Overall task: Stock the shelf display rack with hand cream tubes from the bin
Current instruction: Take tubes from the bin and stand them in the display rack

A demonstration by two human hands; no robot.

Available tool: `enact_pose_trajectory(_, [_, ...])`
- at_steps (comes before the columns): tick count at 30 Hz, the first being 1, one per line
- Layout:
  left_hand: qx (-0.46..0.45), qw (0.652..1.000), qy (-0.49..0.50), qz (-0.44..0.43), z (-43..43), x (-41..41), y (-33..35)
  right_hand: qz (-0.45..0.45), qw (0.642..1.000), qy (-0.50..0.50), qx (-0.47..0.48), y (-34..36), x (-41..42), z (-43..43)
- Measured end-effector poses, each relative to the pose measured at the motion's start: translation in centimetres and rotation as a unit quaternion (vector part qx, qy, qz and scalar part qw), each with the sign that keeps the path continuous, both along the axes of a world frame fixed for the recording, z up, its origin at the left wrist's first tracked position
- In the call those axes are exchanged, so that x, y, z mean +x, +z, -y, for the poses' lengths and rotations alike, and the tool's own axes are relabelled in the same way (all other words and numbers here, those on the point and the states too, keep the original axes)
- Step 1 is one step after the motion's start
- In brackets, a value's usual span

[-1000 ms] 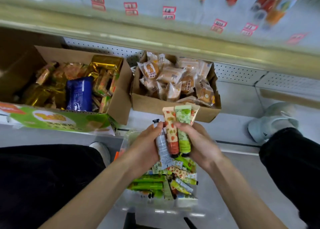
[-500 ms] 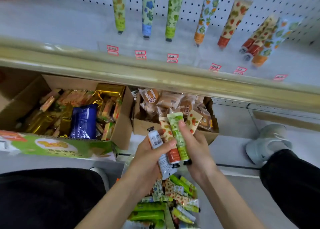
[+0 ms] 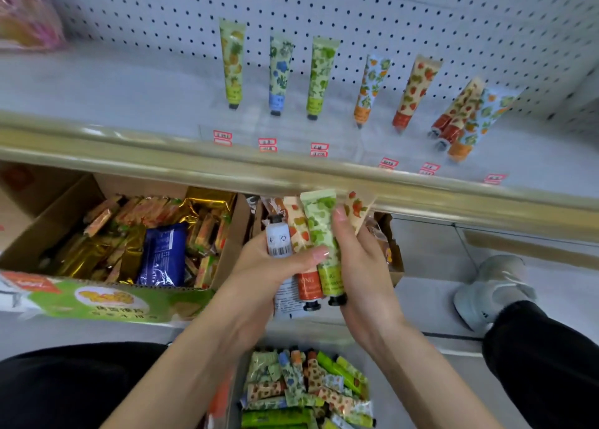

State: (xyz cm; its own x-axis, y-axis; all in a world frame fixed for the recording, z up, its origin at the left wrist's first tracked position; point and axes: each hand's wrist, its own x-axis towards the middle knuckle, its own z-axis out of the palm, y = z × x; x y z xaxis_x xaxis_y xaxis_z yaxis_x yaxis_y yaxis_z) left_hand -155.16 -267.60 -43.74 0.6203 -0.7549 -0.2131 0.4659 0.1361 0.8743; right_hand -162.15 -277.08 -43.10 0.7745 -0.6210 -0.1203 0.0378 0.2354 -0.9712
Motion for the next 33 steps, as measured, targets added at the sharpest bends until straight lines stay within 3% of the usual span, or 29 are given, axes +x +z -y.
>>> enact_pose_trajectory(4, [-0.034, 0.999, 0.003, 0.034, 0.3, 1.2, 3.0, 0.021, 0.993, 0.0, -0.119, 3.1, 1.1, 0.5])
enact_pose_trajectory(9, [-0.061, 0.996, 0.02, 0.064, 1.1, 3.9, 6.4, 0.041, 0.947, -0.024, -0.319, 7.8, 2.2, 3.7])
enact_pose_trajectory(16, [-0.079, 0.99, 0.036, 0.112, 5.2, 7.0, 9.2, -0.103, 0.88, -0.016, -0.464, 15.3, 1.1, 12.5])
enact_pose_trajectory(23, [-0.096, 0.988, 0.032, 0.118, 9.3, 7.9, 9.9, -0.227, 0.843, 0.005, -0.488, 22.9, 2.2, 18.9])
enact_pose_trajectory(26, [-0.105, 0.987, 0.037, 0.117, 10.3, 7.9, 9.9, -0.277, 0.806, 0.003, -0.523, 24.2, 3.5, 20.9])
enact_pose_trajectory(31, [-0.109, 0.988, 0.029, 0.102, 11.8, 7.9, 9.6, -0.364, 0.707, 0.021, -0.605, 23.8, 5.8, 23.0])
enact_pose_trajectory(33, [-0.107, 0.989, 0.028, 0.094, 12.2, 7.7, 9.4, -0.377, 0.69, 0.022, -0.618, 22.9, 6.4, 24.0])
